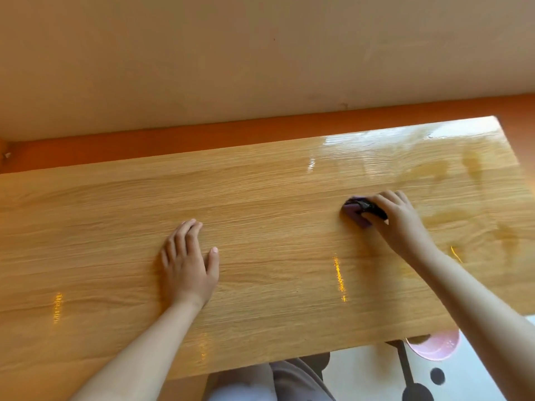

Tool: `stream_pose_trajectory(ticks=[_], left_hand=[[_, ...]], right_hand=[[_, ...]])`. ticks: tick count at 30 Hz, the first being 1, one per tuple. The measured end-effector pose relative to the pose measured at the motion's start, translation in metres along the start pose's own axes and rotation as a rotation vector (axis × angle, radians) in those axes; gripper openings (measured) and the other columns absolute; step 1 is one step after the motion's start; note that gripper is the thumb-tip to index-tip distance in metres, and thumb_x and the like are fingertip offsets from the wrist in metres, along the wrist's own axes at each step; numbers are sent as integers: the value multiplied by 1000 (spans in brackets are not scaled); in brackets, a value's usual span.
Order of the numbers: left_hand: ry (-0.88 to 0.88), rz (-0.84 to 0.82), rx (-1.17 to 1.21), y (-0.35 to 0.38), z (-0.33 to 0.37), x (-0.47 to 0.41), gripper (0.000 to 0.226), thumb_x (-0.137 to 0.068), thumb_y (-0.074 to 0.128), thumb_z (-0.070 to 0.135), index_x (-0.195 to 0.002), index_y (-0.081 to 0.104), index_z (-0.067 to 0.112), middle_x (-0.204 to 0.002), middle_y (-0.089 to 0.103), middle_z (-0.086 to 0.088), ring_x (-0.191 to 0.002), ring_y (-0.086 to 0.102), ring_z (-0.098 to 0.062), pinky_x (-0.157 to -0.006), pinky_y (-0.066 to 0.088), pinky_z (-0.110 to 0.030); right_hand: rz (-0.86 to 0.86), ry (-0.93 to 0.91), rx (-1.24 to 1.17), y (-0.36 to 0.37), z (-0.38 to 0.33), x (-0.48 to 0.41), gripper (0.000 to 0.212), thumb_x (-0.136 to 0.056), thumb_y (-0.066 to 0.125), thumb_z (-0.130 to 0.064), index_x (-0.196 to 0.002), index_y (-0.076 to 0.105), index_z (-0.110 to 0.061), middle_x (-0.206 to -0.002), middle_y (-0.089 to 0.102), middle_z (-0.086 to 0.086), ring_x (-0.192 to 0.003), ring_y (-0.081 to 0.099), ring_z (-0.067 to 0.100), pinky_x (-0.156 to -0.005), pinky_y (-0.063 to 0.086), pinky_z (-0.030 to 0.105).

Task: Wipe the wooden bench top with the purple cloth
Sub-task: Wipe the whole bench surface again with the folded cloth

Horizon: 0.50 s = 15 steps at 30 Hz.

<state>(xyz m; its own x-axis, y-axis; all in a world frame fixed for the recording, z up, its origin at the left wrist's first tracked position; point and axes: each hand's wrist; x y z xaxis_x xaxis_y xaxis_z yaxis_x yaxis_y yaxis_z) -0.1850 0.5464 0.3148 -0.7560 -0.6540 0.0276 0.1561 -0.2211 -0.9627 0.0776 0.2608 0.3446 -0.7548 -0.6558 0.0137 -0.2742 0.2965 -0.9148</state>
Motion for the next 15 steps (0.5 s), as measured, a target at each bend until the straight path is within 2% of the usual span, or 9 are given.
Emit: stream_pose_trajectory(ticks=[3, 5, 7, 10, 12, 13, 15], left_hand=[[5, 1, 9, 0, 0, 0, 56, -83, 40, 39, -129, 49, 10, -141, 45, -7, -128, 40, -32, -103, 27, -47], [9, 1, 12, 0, 0, 0, 56, -83, 41, 39, -130, 48, 9, -141, 44, -7, -128, 40, -32, -104, 28, -48], [15, 3, 15, 0, 0, 1, 56, -83, 41, 38, -130, 48, 9, -141, 44, -7, -128, 40, -33, -104, 28, -49], [20, 15, 28, 0, 0, 0, 56, -82, 42, 38, -129, 48, 9, -141, 45, -8, -128, 39, -33, -103, 28, -49], [24, 23, 30, 1, 1, -1, 56, -82, 42, 38, -130, 48, 9, -140, 45, -8, -128, 39, -32, -103, 28, -49], [24, 26, 31, 1, 1, -1, 56, -82, 42, 38, -130, 48, 9, -140, 45, -8, -128, 39, -32, -103, 28, -49], [25, 32, 35, 2, 1, 1, 56, -83, 42, 38, -130, 47, 9, -141, 45, -8, -128, 39, -32, -103, 28, -49]], right_hand=[[-54, 58, -17, 1, -5, 86, 30, -83, 68, -17, -112, 65, -12, -96, 61, 3, -91, 49, 25, -79, 45, 39], [-91, 90, -41, 2, -13, 133, 36, -90, 51, -40, -113, 65, -15, -97, 60, -3, -89, 47, 20, -78, 42, 32], [-111, 88, -68, 3, -20, 154, 47, -93, 38, -50, -113, 64, -17, -97, 59, -4, -88, 45, 17, -78, 39, 27], [-54, 79, -60, 4, -22, 133, 29, -88, 54, -34, -112, 61, -20, -95, 60, 0, -89, 47, 21, -80, 40, 28], [-23, 78, -33, 9, -21, 92, 28, -84, 66, -17, -111, 65, -14, -95, 61, 5, -91, 48, 24, -81, 43, 36], [-11, 85, -27, 11, -21, 67, 29, -82, 69, -12, -111, 66, -12, -96, 61, 6, -92, 47, 25, -81, 44, 40], [27, 94, -34, 13, -24, 12, 29, -84, 67, -12, -113, 66, -13, -98, 61, 7, -95, 46, 27, -82, 41, 38]])
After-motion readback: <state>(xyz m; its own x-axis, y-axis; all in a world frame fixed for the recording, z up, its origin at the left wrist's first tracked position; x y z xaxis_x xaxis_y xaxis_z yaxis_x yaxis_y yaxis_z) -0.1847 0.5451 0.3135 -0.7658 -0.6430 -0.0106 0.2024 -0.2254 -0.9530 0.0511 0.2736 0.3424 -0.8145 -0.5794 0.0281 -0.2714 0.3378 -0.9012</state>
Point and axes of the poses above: each hand's wrist, its own x-axis away from the middle knuckle, its own y-axis out of the palm, z = x × y
